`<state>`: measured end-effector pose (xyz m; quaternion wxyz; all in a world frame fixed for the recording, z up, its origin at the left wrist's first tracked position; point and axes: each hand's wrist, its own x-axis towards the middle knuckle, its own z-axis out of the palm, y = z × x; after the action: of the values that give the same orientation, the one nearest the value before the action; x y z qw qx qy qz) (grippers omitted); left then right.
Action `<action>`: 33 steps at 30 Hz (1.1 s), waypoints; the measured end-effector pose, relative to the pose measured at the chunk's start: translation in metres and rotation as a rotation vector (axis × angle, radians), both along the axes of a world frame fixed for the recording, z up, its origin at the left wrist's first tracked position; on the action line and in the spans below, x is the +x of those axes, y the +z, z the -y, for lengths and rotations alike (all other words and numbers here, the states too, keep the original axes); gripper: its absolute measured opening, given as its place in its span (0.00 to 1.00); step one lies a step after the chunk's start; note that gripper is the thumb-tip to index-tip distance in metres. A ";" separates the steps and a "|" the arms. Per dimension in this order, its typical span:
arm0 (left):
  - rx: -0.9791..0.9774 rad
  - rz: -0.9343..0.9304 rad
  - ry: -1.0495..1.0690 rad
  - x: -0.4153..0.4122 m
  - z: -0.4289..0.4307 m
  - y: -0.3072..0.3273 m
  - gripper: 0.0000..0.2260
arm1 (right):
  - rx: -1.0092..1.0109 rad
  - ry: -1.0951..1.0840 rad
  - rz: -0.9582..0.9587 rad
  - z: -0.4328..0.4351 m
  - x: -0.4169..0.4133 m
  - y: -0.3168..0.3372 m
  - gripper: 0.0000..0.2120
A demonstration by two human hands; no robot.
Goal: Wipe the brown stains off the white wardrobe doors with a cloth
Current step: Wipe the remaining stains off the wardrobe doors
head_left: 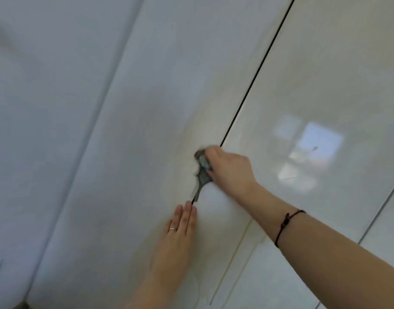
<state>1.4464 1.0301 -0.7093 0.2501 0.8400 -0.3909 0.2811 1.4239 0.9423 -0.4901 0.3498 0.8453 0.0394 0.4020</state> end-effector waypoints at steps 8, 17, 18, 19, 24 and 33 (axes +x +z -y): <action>-0.113 -0.171 -0.160 0.001 -0.004 -0.019 0.44 | 0.228 0.021 0.310 -0.017 0.048 0.042 0.10; -0.338 0.089 -0.225 0.031 -0.025 -0.018 0.27 | -0.144 0.024 0.007 -0.003 0.022 -0.025 0.14; -0.343 0.113 -0.226 0.034 -0.025 -0.019 0.27 | -0.080 0.020 0.123 0.000 0.025 0.010 0.14; -0.354 0.120 -0.227 0.035 -0.026 -0.020 0.25 | 0.001 0.013 0.224 0.000 0.027 0.043 0.14; -0.373 0.097 -0.230 0.032 -0.023 -0.023 0.21 | 0.163 0.007 0.434 -0.010 0.042 0.066 0.11; -0.222 0.041 -0.176 0.038 -0.037 -0.047 0.17 | -0.238 0.060 -0.188 -0.040 0.043 -0.097 0.12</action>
<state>1.4840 1.0671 -0.7560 0.3570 0.7639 -0.4345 0.3167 1.4667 0.9819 -0.5872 0.4302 0.8300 0.1447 0.3241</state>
